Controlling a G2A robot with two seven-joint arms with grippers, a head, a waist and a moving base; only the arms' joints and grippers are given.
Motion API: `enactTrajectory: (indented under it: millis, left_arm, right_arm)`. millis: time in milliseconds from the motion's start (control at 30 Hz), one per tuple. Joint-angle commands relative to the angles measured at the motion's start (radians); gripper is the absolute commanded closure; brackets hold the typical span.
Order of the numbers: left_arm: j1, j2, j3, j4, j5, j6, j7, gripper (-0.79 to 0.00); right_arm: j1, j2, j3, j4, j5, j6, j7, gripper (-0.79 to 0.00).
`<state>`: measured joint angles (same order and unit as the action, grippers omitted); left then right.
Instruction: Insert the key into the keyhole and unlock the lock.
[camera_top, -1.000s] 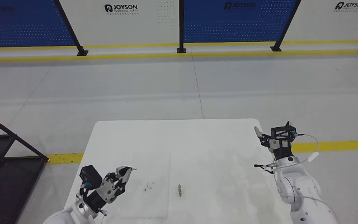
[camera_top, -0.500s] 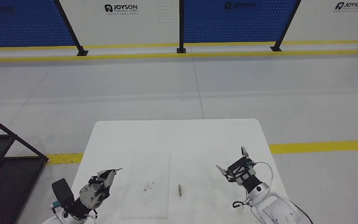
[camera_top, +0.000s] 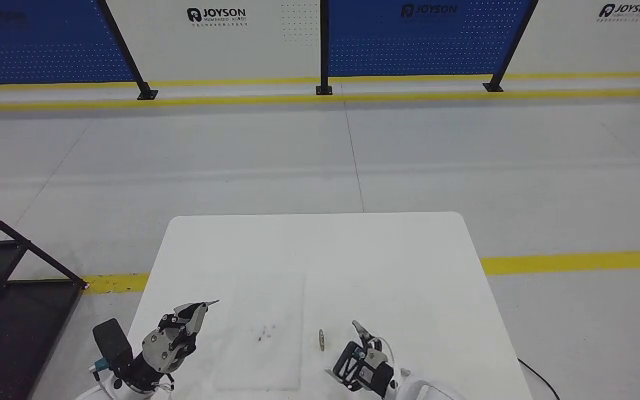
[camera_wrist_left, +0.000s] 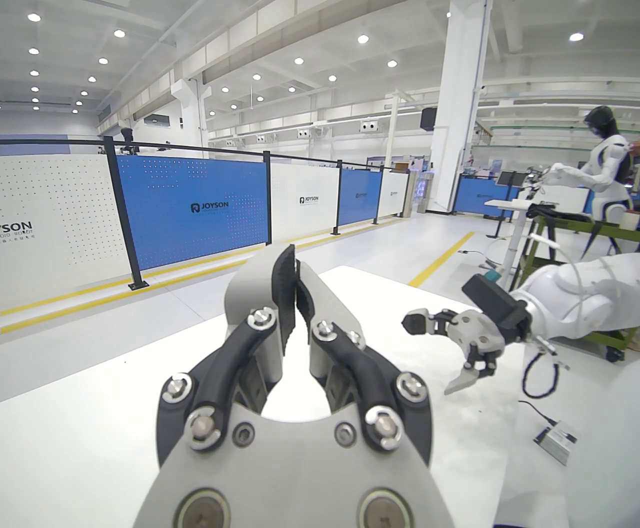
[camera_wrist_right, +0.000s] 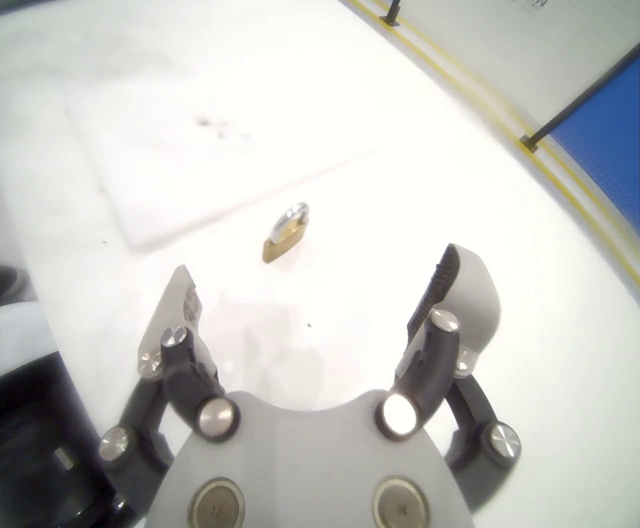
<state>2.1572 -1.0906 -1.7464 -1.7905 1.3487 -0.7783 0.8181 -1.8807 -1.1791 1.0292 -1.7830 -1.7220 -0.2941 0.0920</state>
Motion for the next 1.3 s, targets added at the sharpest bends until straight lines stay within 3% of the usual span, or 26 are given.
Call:
enactTrajectory:
  millis: [0, 367, 433, 633, 867, 1033, 1100, 1267]
  left_arm:
    - [0.000, 0.000, 0.000, 0.000, 0.000, 0.000, 0.000, 0.000]
    - [0.000, 0.000, 0.000, 0.000, 0.000, 0.000, 0.000, 0.000]
    - [0.000, 0.000, 0.000, 0.000, 0.000, 0.000, 0.000, 0.000]
    - [0.000, 0.000, 0.000, 0.000, 0.000, 0.000, 0.000, 0.000]
    - [0.000, 0.000, 0.000, 0.000, 0.000, 0.000, 0.000, 0.000]
    - [0.000, 0.000, 0.000, 0.000, 0.000, 0.000, 0.000, 0.000]
    - [0.000, 0.000, 0.000, 0.000, 0.000, 0.000, 0.000, 0.000]
    - [0.000, 0.000, 0.000, 0.000, 0.000, 0.000, 0.000, 0.000]
  right_arm:
    - [0.030, -0.009, -0.028, 0.039, 0.037, 0.017, 0.013, -0.785]
    - [0.135, -0.050, -0.137, 0.175, 0.139, 0.139, 0.023, -0.785]
    - [0.145, -0.055, -0.150, 0.188, 0.142, 0.161, 0.016, -0.382]
    - [0.173, -0.066, -0.185, 0.223, 0.138, 0.194, 0.019, -0.357]
    - [0.199, -0.077, -0.210, 0.257, 0.148, 0.228, 0.018, -0.271]
    - [0.216, -0.083, -0.221, 0.276, 0.153, 0.244, 0.018, -0.169]
    - [0.220, -0.085, -0.222, 0.277, 0.164, 0.248, 0.016, 0.000]
    - [0.219, -0.083, -0.201, 0.257, 0.204, 0.238, -0.011, 0.000]
